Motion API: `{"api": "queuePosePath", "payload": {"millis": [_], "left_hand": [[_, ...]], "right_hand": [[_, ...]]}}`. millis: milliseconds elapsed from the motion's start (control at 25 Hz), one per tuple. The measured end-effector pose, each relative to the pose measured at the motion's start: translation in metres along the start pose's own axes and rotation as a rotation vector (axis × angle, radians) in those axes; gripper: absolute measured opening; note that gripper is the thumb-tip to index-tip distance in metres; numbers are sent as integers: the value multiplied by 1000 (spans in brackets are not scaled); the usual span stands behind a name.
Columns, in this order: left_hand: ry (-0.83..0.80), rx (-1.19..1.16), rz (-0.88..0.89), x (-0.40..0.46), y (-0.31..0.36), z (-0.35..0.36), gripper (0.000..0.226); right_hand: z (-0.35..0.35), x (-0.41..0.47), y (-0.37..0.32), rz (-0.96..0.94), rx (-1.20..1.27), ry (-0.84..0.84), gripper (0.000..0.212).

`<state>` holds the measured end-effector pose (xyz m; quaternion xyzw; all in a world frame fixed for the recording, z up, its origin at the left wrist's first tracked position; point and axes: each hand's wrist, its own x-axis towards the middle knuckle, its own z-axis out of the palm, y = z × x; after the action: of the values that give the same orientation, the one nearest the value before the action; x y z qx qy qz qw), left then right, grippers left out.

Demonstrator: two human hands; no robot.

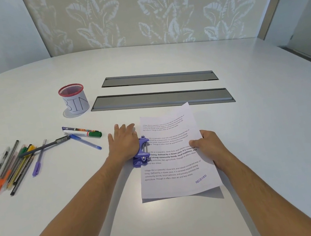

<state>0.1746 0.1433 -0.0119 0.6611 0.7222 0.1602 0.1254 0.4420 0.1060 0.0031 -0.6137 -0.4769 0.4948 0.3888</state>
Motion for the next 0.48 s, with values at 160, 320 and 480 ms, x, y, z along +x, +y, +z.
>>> {"api": "queuePosePath", "payload": {"millis": [160, 320, 480], "left_hand": [[5, 0, 4, -4, -2, 1, 46], [42, 40, 15, -7, -4, 5, 46], [61, 38, 10, -9, -4, 6, 46]], "right_hand": [[0, 0, 1, -6, -29, 6, 19], [-1, -1, 1, -8, -40, -2, 19], [-1, -1, 1, -17, -50, -4, 20]]}}
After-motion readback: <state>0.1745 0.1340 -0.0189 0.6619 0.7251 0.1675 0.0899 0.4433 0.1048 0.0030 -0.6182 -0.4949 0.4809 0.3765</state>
